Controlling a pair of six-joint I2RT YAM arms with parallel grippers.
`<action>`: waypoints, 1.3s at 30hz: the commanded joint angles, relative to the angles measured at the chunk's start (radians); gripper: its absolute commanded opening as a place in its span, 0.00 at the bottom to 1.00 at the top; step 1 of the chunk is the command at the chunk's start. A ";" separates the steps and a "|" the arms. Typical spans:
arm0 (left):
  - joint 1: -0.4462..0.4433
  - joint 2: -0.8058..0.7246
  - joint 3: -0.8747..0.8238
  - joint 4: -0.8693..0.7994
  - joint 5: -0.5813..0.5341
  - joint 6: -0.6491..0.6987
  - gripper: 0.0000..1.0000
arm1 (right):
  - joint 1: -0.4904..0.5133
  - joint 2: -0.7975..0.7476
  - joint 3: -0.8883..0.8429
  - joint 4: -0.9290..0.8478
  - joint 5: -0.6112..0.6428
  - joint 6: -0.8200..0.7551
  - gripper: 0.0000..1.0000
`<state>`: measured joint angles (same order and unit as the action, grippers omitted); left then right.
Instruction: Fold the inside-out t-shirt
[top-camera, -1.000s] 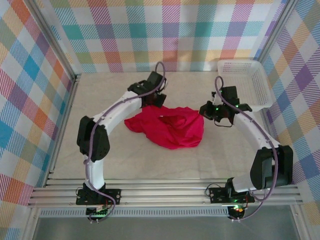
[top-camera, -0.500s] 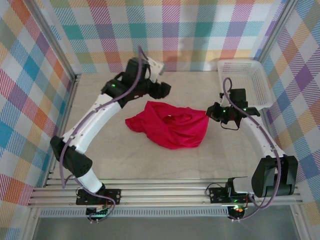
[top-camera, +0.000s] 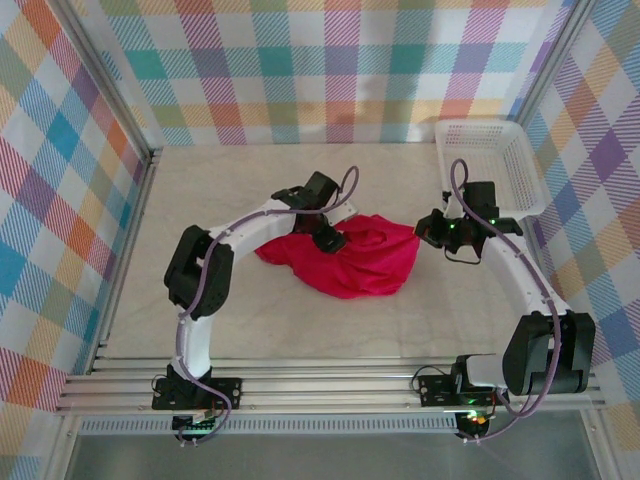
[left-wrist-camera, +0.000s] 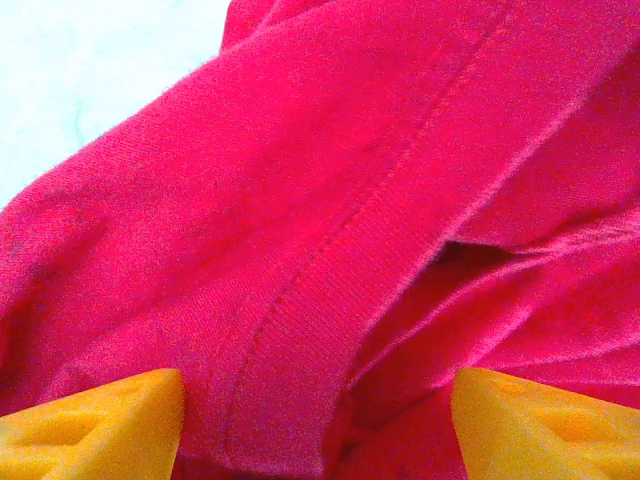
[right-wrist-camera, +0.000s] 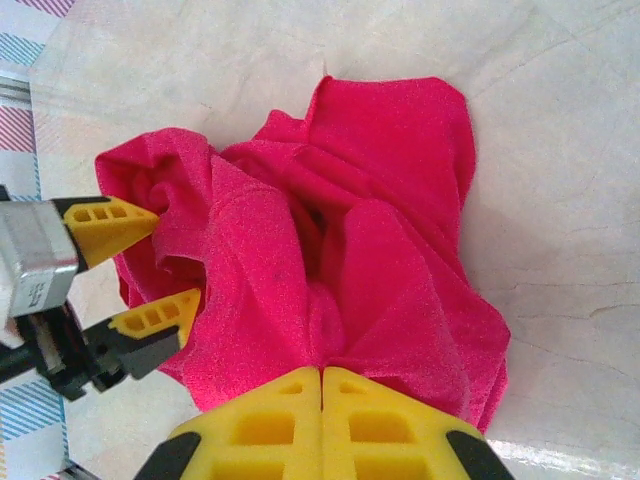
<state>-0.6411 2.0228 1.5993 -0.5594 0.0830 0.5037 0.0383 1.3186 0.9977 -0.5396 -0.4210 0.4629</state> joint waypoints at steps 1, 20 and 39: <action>-0.005 0.049 0.032 0.030 -0.052 0.041 0.63 | -0.007 -0.019 -0.010 0.007 -0.028 -0.003 0.00; 0.002 -0.143 0.691 -0.453 -0.045 -0.316 0.00 | -0.020 0.117 -0.098 0.004 0.123 0.013 0.00; 0.002 -0.289 0.128 -0.225 0.249 -0.590 0.00 | 0.242 -0.051 -0.133 0.186 -0.073 0.062 0.71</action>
<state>-0.6445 1.7676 1.6958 -0.8104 0.3027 -0.0441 0.2199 1.2808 0.8761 -0.4473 -0.4412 0.5137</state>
